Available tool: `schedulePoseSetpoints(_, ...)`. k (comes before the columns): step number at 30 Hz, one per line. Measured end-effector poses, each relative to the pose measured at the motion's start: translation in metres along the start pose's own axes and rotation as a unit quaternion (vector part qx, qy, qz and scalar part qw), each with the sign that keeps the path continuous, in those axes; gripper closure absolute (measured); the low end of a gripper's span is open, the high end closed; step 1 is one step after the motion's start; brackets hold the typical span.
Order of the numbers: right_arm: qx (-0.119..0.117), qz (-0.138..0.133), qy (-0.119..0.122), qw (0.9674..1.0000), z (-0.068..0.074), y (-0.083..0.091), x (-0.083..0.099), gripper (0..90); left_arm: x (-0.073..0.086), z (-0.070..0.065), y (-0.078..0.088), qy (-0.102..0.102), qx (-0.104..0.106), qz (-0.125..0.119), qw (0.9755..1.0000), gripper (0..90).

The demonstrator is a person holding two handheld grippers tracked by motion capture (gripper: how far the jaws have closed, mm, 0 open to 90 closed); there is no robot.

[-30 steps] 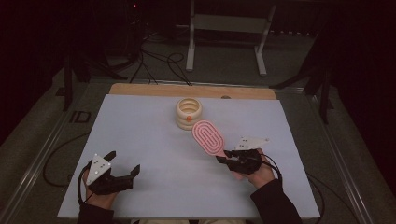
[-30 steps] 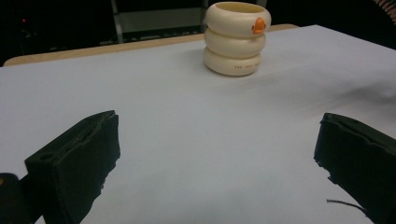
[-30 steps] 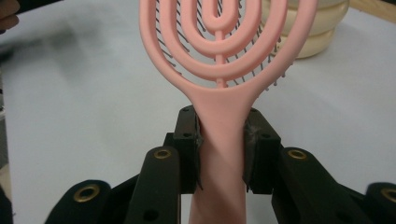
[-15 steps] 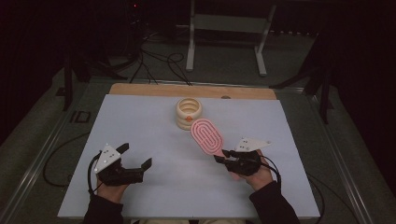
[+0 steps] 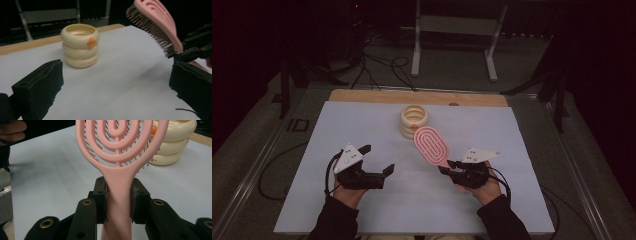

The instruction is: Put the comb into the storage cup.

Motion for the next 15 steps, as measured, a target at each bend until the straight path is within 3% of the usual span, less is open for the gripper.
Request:
schedulePoseSetpoints(6, -0.001, -0.006, 0.002, 1.0, 0.001, 0.0, -0.001, 70.9, -0.011, -0.012, -0.014, -0.004, 0.028, 0.001, 0.9996, 0.1)
schedulePoseSetpoints(15, -0.003, -0.012, -0.002, 0.9999, 0.003, -0.003, -0.001, 71.0, -0.02, -0.027, -0.03, -0.008, 0.05, 0.007, 0.9987, 0.1)
Point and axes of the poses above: each handheld gripper's, and its own axes: y roughly backward along the jaws, x roughly out of its underside, z roughly to its left, the point moved 1 cm from there along -y, roughly forward along the jaws, and after that the axes turned 4 degrees about -x, right-handed, at the moved point
